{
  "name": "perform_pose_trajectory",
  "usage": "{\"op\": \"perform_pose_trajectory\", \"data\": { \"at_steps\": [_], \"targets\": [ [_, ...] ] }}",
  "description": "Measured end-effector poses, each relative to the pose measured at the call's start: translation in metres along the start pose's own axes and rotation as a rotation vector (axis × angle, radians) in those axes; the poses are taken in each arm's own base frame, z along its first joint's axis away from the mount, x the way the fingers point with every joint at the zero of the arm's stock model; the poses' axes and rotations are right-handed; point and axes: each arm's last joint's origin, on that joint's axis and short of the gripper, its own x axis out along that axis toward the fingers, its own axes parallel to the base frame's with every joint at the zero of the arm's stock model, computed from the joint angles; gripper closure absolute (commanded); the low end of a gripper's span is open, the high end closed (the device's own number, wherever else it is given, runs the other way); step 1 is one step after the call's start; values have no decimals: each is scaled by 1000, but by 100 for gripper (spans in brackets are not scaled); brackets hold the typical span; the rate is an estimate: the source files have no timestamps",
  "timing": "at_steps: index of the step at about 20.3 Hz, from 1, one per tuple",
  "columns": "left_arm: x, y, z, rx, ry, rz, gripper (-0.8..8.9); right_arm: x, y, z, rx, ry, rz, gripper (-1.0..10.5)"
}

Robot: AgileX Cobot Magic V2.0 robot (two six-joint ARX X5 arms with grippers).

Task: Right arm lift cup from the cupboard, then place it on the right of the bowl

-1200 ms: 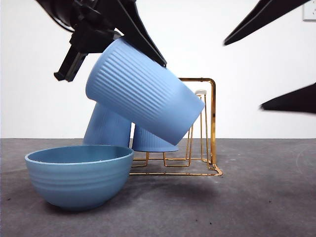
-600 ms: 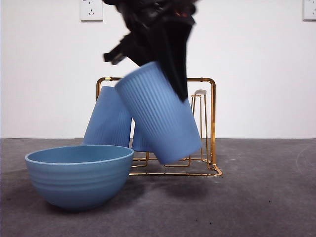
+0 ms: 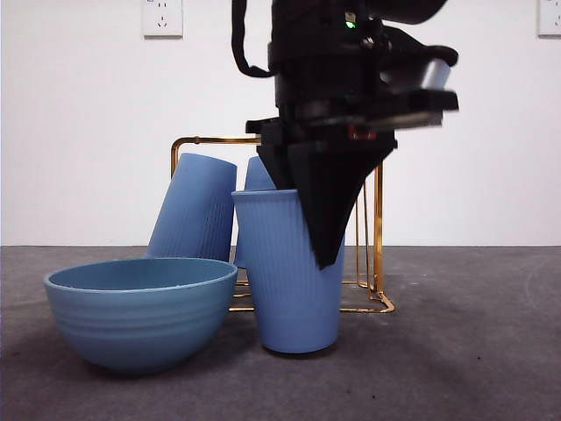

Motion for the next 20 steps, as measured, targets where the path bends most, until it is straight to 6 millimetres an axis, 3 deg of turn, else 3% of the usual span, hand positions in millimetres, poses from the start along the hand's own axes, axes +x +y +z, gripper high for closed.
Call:
{"op": "perform_pose_trajectory", "data": {
  "at_steps": [4, 9, 14, 20],
  "targets": [
    [6, -1, 2, 19, 11, 1, 780, 0, 0, 0, 0, 0, 0, 465],
    [5, -1, 2, 19, 7, 2, 442, 0, 0, 0, 0, 0, 0, 465],
    [-7, 0, 8, 2, -22, 3, 245, 0, 0, 0, 0, 0, 0, 465],
    [-44, 5, 3, -38, -51, 0, 220, 0, 0, 0, -7, 0, 0, 465]
  ]
}}
